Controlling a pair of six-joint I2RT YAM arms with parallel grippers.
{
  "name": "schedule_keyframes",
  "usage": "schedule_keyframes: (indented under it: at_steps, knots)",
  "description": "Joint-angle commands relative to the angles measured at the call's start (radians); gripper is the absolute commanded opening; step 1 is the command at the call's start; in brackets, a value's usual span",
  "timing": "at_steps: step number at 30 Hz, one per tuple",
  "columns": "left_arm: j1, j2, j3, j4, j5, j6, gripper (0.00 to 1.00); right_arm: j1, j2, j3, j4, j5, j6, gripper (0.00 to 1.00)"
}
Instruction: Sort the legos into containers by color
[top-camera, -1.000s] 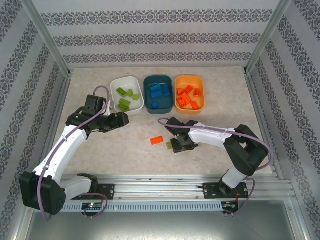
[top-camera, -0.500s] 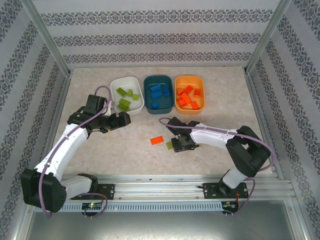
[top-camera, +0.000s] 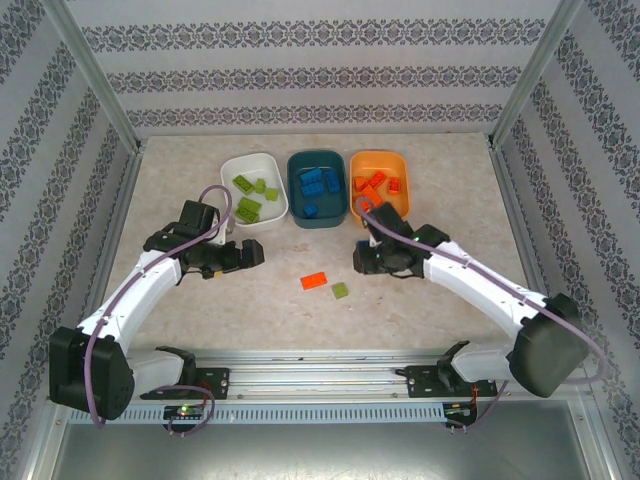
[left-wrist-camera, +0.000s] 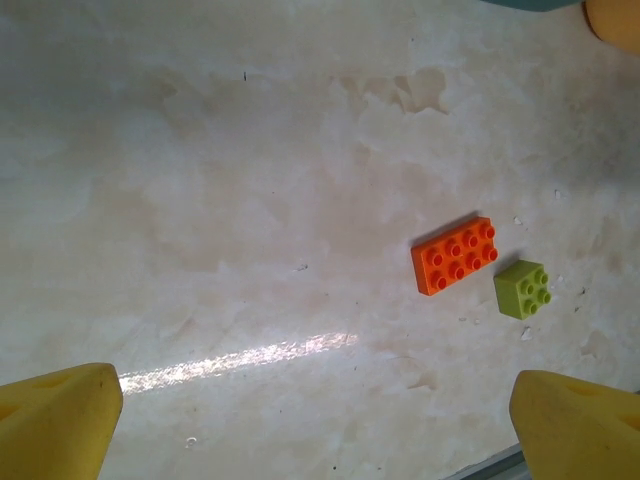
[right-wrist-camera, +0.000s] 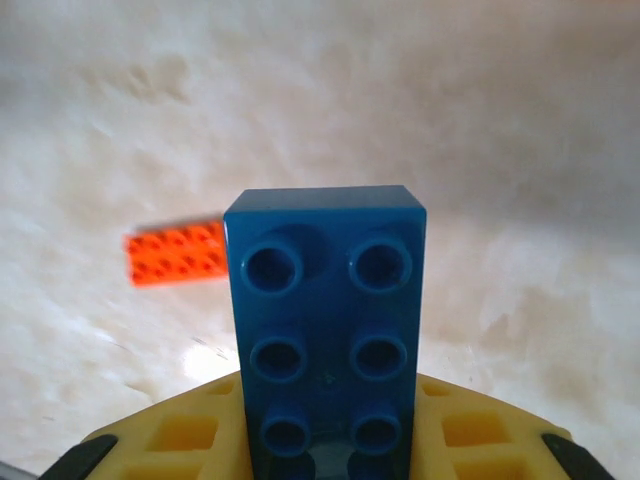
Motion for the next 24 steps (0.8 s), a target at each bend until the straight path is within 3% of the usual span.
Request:
schedule_keyframes:
  at_steps: [1,10,16,24]
  knots:
    - [0.007,-0.009,0.003,0.033,0.015,0.046,1.00,-0.032,0.001,0.140,-0.080,-0.053,-0.053,0.26]
    - [0.023,-0.018,0.001,0.022,0.013,0.062,1.00,-0.088,0.218,0.511,-0.097,-0.141,-0.097,0.27]
    - [0.039,-0.018,-0.002,0.018,0.016,0.068,1.00,-0.107,0.452,0.684,-0.063,-0.227,-0.081,0.26]
    - [0.046,-0.023,-0.007,0.018,0.012,0.064,1.00,-0.113,0.758,0.909,-0.111,-0.233,-0.099,0.26]
